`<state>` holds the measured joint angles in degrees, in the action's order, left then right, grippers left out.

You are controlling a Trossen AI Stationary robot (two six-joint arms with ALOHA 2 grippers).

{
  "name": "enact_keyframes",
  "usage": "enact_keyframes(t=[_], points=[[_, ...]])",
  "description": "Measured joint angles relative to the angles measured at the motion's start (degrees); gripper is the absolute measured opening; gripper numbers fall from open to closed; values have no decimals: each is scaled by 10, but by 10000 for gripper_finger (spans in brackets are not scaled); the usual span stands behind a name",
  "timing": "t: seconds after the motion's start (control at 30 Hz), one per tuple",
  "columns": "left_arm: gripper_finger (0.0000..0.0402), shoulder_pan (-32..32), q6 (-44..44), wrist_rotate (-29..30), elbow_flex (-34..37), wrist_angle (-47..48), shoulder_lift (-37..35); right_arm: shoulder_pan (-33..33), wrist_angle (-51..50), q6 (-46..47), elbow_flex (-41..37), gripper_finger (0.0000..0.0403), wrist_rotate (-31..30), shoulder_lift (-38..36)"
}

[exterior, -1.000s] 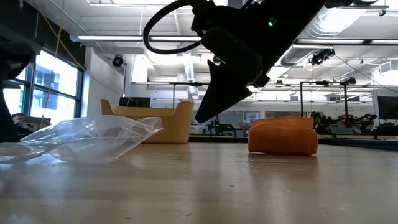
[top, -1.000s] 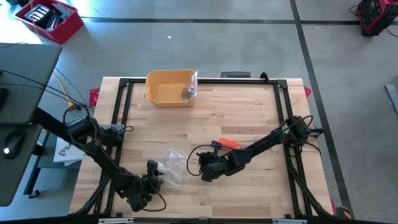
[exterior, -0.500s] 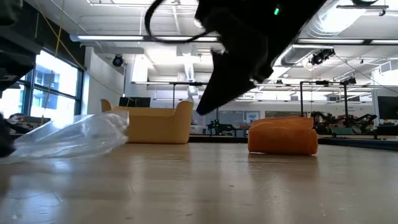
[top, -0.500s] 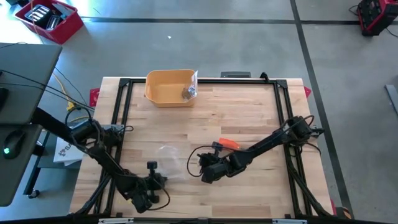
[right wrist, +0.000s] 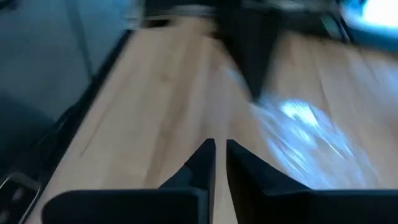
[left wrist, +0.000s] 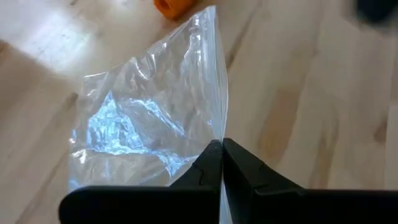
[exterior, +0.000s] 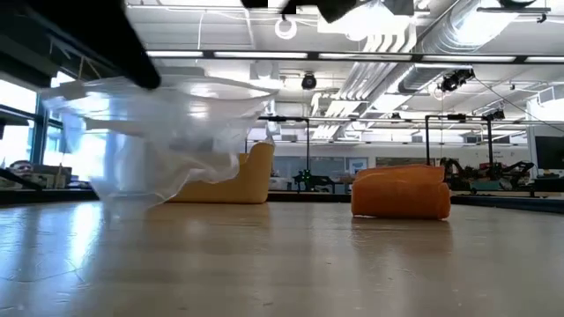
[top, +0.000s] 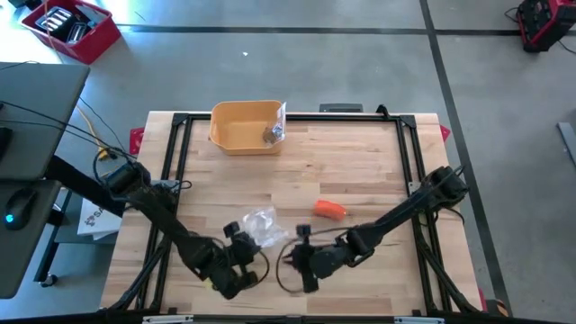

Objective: Roll bandage
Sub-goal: Open the transparent zip bag

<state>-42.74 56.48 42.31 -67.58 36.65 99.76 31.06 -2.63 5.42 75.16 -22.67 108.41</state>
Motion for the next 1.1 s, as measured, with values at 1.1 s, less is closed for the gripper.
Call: enact_keyframes(t=[1.1], points=[[19,37,-92,-41,1,-140,-51,-33,-30,-275,0,7,-73,23]])
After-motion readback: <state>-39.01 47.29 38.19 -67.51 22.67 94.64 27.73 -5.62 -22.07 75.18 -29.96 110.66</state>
